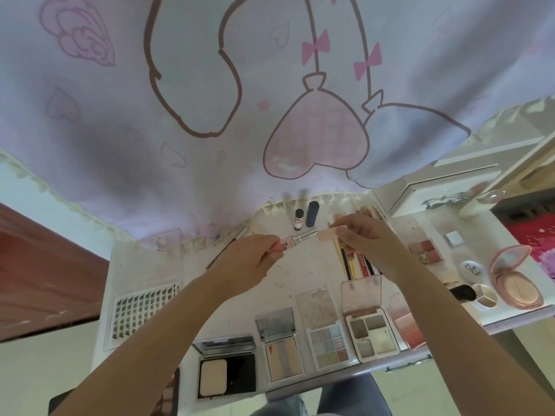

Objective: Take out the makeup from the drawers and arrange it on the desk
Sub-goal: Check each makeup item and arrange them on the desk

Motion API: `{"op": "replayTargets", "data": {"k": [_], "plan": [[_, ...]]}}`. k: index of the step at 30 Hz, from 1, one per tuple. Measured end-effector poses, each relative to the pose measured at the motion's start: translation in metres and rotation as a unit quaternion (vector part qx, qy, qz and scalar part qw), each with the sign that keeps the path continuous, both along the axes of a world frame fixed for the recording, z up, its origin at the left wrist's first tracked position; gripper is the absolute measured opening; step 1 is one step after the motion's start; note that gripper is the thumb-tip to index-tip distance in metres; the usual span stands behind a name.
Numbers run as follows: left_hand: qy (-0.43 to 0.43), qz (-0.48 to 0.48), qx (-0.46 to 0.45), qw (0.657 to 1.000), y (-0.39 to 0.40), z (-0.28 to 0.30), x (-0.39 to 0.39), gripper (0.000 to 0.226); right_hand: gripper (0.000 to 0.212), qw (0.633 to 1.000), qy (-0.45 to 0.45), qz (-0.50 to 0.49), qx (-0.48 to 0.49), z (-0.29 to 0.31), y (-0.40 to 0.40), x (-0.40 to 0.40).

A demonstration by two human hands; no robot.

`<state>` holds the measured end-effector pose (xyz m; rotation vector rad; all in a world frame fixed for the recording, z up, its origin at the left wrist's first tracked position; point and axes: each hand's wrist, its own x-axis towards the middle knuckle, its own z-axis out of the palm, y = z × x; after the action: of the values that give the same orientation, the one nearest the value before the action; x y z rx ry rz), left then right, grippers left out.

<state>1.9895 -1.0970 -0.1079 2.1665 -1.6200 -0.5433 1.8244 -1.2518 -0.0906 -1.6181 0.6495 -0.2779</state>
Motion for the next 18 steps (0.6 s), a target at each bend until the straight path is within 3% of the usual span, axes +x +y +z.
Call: {"op": "replayTargets", "data": {"k": [7, 13, 18], "plan": [[0.032, 0.005, 0.023, 0.999, 0.0, -0.001, -0.007, 0.024, 0.024, 1.0, -0.007, -0.018, 0.02, -0.006, 0.004, -0.007], [0.004, -0.036, 0.041, 0.999, -0.006, 0.007, -0.008, 0.019, 0.024, 1.0, -0.009, -0.009, 0.018, -0.005, 0.0, -0.01], [-0.009, -0.066, 0.064, 0.996, -0.011, 0.001, -0.01, 0.018, 0.022, 0.991, 0.073, 0.07, -0.09, -0.007, 0.005, -0.005]]}}
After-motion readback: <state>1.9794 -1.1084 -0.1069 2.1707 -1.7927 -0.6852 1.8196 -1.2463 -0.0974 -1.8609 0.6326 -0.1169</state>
